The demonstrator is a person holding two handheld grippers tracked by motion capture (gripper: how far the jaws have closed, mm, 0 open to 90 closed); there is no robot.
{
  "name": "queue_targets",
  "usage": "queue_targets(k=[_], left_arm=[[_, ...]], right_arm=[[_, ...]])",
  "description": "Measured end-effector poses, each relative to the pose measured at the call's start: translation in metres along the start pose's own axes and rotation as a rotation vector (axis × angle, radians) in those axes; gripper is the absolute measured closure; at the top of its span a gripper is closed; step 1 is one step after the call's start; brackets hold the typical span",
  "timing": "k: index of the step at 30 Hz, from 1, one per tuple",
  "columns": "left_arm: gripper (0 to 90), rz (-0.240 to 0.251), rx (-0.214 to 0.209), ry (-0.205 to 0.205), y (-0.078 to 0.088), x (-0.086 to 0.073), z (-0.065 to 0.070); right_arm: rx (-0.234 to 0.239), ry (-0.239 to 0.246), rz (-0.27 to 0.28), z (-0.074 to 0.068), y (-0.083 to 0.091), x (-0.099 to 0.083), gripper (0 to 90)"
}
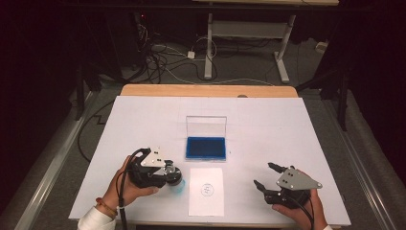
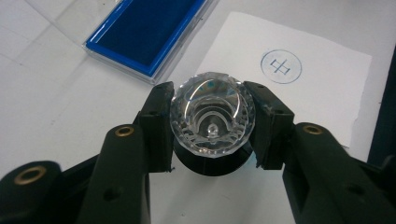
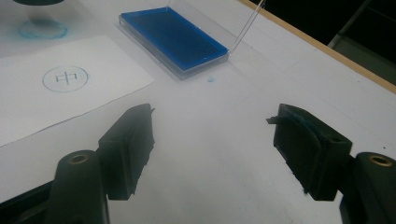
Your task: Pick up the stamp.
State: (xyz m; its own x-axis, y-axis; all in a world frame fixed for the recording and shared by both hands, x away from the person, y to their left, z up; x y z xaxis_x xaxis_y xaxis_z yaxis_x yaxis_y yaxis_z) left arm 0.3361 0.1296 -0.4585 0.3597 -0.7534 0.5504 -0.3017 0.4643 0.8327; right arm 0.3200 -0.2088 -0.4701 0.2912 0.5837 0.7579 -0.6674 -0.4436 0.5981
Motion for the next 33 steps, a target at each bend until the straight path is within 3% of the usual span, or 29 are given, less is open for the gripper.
queue_targets(k=[14,33], left_arm=[[54.6,0.038,0.033,0.038,0.009,-0.001,-0.009],[54.6,0.039,0.044,0.031,0.008,0.004,-0.013]], right_arm=[[-0.014,-0.013,0.022,0.001,0.002,0.003,23.5],[-0.003,-0.007,0.017,-0.003,0.0,0.003,23.7]])
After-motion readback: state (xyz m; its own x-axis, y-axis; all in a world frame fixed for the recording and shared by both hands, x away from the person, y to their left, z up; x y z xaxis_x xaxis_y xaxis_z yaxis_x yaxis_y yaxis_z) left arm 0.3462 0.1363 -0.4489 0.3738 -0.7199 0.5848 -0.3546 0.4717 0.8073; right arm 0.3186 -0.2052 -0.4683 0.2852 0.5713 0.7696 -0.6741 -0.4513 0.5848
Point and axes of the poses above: each handheld gripper's, and its own axes: y roughly backward along the jaws, x roughly out of its top, z roughly to its right, the point moved 7 cm from there along -y, roughly forward along the jaws, and after that the axes turned 7 degrees about -z, right-handed, at the moved point
